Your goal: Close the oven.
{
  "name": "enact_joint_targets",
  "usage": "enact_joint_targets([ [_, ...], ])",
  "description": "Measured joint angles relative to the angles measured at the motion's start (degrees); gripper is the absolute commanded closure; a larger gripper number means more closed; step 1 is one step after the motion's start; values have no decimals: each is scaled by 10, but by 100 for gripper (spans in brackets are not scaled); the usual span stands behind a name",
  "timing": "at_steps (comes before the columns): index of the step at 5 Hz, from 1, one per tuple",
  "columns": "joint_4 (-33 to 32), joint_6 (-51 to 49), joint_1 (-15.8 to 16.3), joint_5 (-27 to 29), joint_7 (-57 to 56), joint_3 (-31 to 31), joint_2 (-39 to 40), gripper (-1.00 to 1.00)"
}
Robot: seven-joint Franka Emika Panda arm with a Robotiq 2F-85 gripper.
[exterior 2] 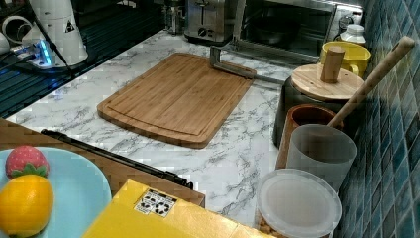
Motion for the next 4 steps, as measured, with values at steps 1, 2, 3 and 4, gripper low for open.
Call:
enact_joint_targets([
  [1, 1, 9, 0, 0, 0, -1, 3, 100],
  [2, 1, 10, -3, 0, -2, 0, 10, 100],
  [3, -32, 53, -12, 72, -90, 4, 4, 100],
  [4, -93, 147, -19, 99, -216, 5, -8, 100],
])
